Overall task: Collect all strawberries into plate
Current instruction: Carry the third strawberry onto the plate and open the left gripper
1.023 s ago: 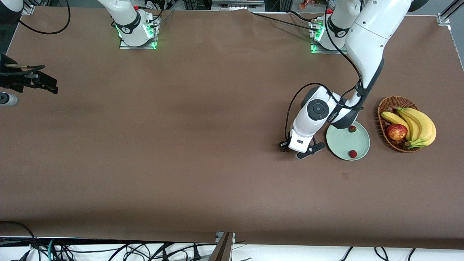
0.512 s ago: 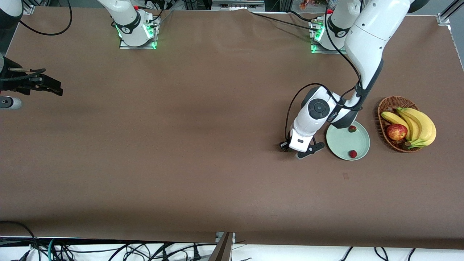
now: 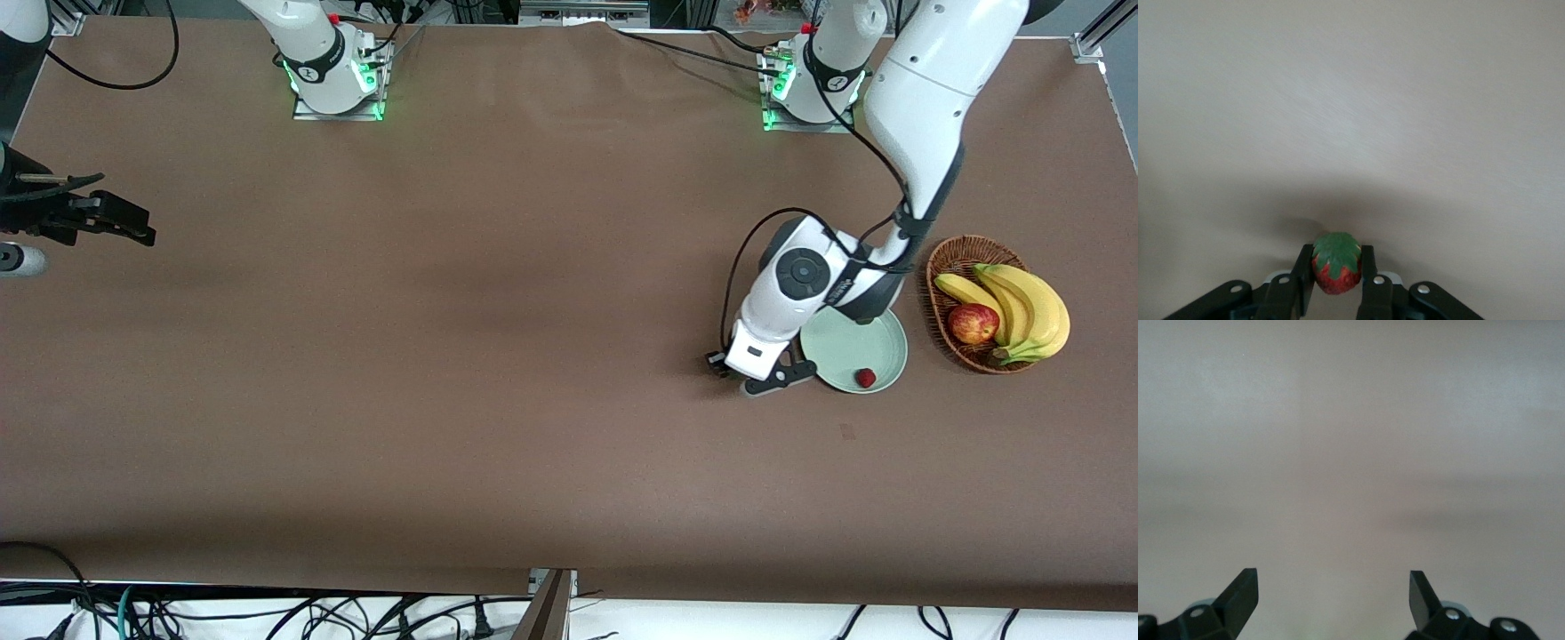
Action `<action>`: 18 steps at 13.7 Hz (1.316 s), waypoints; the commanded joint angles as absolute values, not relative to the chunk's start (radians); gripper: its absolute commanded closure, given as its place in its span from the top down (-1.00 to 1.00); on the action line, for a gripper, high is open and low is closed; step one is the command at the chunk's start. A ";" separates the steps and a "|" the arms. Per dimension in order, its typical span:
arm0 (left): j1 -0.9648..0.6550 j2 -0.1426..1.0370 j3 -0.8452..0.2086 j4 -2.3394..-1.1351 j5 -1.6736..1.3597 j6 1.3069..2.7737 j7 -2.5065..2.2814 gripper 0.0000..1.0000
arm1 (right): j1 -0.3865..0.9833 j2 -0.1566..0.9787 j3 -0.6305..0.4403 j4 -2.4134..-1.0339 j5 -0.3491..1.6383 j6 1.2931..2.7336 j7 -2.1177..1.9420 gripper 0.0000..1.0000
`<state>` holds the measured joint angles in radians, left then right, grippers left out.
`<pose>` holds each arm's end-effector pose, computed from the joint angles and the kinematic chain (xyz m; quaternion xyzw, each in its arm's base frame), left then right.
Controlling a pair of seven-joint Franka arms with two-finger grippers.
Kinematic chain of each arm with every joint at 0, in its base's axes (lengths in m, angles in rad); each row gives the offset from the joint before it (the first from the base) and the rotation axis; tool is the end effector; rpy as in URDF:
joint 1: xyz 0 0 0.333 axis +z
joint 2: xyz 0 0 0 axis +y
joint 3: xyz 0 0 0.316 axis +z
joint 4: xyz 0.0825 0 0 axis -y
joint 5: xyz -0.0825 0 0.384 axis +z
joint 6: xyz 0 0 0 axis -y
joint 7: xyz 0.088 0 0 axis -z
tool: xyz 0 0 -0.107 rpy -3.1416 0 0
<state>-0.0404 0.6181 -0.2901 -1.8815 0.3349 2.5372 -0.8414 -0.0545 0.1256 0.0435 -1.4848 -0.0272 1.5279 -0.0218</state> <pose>0.6085 -0.2024 0.1959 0.9880 0.1485 0.0421 0.0072 0.5872 -0.0111 0.5896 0.9991 0.0053 -0.0414 0.0102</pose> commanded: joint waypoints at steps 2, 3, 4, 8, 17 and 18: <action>0.030 0.514 -0.299 -1.891 0.354 2.358 -0.607 -0.74 | -0.067 0.136 0.046 -1.463 -0.008 1.517 -0.040 1.00; 0.050 0.499 -0.301 -1.884 0.354 2.303 -0.551 -0.73 | -0.069 0.137 0.046 -1.463 -0.006 1.517 -0.040 1.00; 0.066 0.485 -0.302 -1.882 0.342 2.254 -0.499 -0.73 | -0.068 0.138 0.046 -1.463 -0.006 1.517 -0.037 1.00; 0.147 0.471 -0.304 -1.888 0.339 2.178 -0.278 -0.58 | -0.069 0.138 0.046 -1.463 -0.009 1.517 -0.037 1.00; 0.173 0.471 -0.316 -1.847 0.330 2.145 -0.198 1.00 | -0.071 0.153 0.046 -1.463 -0.008 1.517 -0.035 1.00; 0.176 0.468 -0.333 -1.801 0.328 2.105 -0.198 1.00 | -0.072 0.153 0.045 -1.463 -0.006 1.517 -0.034 1.00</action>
